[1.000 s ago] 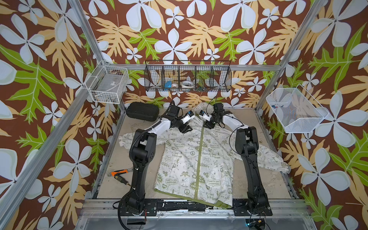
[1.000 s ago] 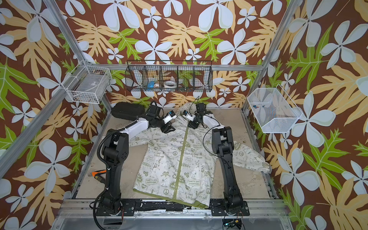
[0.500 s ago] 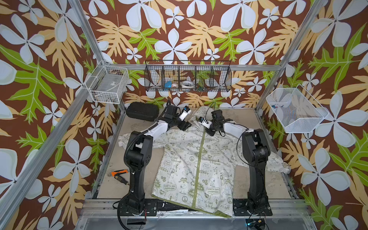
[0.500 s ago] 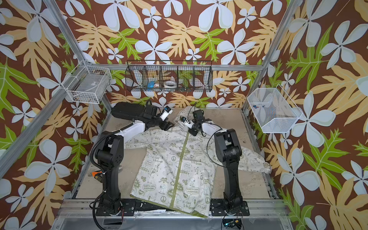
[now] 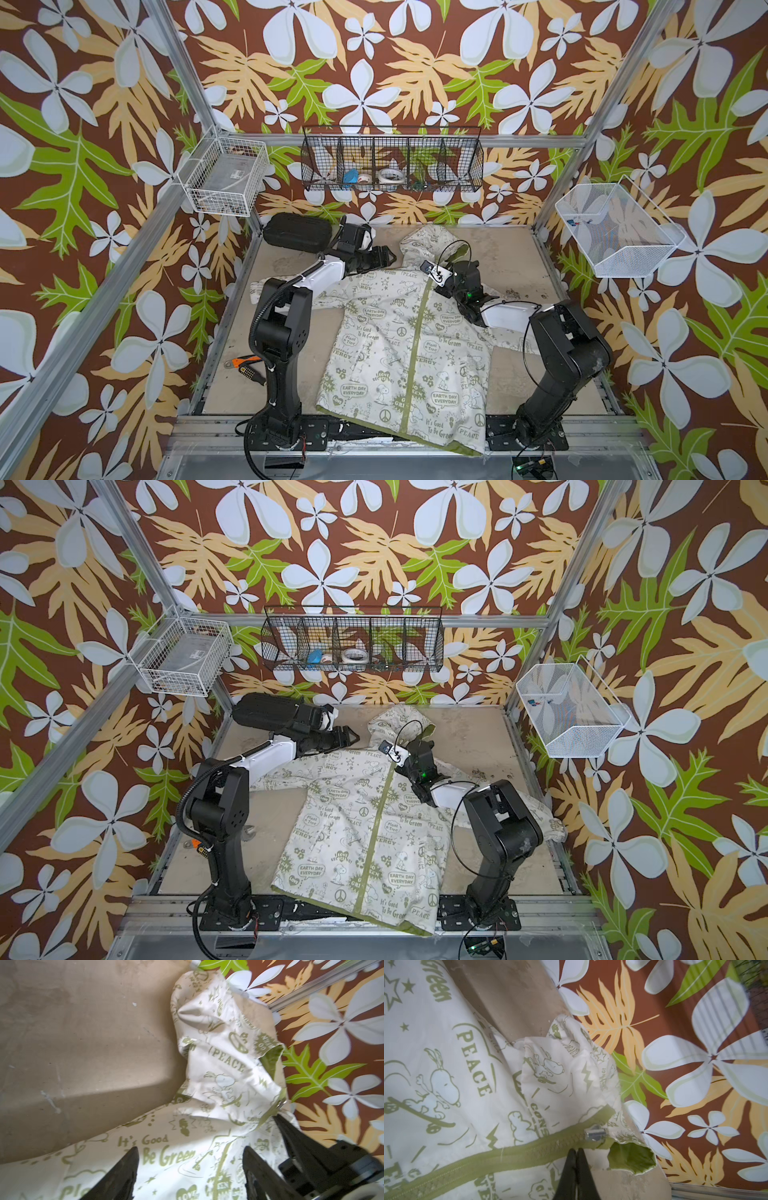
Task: Unzip the jacket
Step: Flatten out the jacket at the center of the board.
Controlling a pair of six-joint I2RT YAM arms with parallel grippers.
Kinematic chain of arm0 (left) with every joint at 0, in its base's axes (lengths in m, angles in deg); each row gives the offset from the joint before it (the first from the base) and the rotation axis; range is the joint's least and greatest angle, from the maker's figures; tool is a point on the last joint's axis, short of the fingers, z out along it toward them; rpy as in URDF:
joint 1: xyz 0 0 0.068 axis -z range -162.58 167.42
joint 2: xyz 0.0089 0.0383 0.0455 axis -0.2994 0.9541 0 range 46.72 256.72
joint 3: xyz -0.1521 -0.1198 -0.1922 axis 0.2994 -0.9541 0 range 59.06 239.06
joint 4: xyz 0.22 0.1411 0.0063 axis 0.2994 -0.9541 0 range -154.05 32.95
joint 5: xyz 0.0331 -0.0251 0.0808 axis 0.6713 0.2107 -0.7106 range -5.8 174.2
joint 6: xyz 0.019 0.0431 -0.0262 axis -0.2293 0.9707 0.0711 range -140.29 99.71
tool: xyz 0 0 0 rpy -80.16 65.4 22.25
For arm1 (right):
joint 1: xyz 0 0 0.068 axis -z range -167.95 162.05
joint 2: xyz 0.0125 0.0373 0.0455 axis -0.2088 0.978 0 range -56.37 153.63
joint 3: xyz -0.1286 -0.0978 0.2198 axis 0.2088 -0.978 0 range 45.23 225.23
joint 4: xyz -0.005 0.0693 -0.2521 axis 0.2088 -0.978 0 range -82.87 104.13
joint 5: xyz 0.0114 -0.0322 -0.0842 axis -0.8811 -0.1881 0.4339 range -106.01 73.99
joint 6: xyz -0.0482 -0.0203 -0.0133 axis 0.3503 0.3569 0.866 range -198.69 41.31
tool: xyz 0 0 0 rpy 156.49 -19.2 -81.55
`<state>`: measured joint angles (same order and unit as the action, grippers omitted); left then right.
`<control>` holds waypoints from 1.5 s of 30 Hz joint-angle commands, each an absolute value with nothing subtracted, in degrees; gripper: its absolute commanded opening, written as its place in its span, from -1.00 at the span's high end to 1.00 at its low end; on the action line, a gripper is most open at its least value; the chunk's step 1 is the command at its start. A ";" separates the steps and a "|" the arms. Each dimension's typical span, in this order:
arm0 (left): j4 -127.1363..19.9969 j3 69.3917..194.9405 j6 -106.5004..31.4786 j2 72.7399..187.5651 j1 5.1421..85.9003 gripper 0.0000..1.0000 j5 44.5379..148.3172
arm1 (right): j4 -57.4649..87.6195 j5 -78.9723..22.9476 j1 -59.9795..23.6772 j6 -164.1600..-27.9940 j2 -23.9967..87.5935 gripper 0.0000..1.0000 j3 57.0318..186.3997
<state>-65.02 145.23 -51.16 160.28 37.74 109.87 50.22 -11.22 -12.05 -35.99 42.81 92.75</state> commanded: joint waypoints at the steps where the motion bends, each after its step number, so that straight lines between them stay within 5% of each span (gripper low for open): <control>1: -66.41 148.65 -57.64 160.61 38.96 -0.58 113.75 | 61.26 -10.42 -12.56 -32.79 41.72 1.00 91.67; 22: -75.14 166.76 -68.92 173.55 45.76 -0.45 119.36 | 58.13 -20.58 -14.45 -32.64 38.45 1.00 87.51; 28: -77.60 167.71 -67.45 175.14 45.99 -0.09 118.98 | 57.26 -19.92 -14.41 -31.61 38.91 1.00 87.92; 32: -77.52 166.84 -66.56 174.71 45.99 0.58 119.19 | 56.78 -19.47 -14.40 -32.30 39.39 1.00 88.52; 35: -74.94 164.32 -66.26 172.60 45.99 0.87 118.29 | 53.25 -18.60 -14.40 -33.74 38.55 1.00 89.38; 38: -68.26 158.25 -66.67 168.64 45.98 1.00 116.68 | 42.66 -22.78 -14.26 -39.82 35.39 0.41 91.34; 41: -56.88 147.49 -68.46 163.34 45.99 1.00 115.17 | 31.44 -28.93 -14.55 -50.04 32.33 0.04 94.73; 45: -45.23 134.37 -69.59 157.84 46.10 1.00 112.16 | 17.98 -27.92 -14.59 -69.19 30.50 -0.08 100.61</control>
